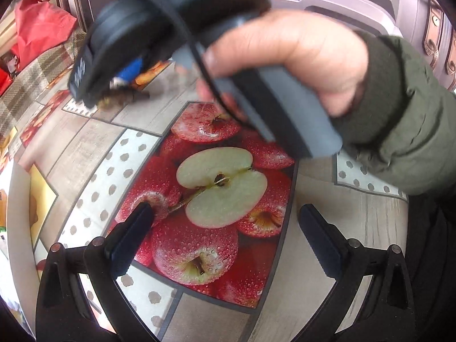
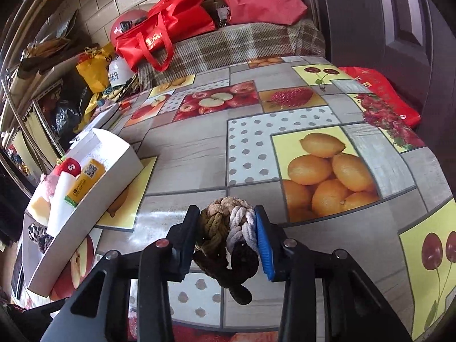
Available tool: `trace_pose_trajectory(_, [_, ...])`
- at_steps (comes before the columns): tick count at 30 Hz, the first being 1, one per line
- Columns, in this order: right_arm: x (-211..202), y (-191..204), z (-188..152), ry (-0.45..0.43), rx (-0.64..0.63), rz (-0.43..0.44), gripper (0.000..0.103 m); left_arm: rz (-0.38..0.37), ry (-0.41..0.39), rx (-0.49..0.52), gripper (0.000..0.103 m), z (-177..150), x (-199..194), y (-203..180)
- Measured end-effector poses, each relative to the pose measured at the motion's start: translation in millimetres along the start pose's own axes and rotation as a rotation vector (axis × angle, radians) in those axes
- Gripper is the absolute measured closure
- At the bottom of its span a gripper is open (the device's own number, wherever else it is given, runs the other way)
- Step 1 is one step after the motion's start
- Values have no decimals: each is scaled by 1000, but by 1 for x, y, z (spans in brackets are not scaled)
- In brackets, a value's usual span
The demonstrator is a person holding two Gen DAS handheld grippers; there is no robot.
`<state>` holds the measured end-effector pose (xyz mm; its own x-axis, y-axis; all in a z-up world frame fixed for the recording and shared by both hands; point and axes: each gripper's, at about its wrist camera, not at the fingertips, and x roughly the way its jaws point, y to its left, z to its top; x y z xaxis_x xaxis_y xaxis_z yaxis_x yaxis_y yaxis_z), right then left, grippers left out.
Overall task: Organize soft objects
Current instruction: 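Carry the rope toy with the right tool over the box, then open the right tool to drop the rope toy into the box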
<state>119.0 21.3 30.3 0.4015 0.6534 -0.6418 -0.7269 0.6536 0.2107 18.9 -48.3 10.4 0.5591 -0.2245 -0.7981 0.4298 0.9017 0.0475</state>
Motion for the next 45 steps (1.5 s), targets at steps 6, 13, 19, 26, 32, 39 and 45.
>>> trace_pose_trajectory(6, [-20,14,20,-48,-40,31,65,-16,7,-10,1,0,2,7])
trace_pose_trajectory(13, [-34,43,38,-91,-134,51,65,-16,7,-10,1,-3,6,13])
trace_pose_trajectory(19, [-32,56,44,-81,-159,69,65,-15,7,-9,1,-5,8,14])
trace_pose_trajectory(26, [-37,100,68,-90,-299,84,65,-16,7,-10,1,-6,9,15])
trace_pose_trajectory(32, [-27,166,82,-69,-528,82,64,-14,7,-10,1,-5,9,14])
trace_pose_trajectory(39, [6,220,80,-7,-651,112,64,-13,7,-9,1,-5,9,12])
trace_pose_trajectory(45, [29,243,79,4,-672,107,46,-17,10,-28,1,-7,9,18])
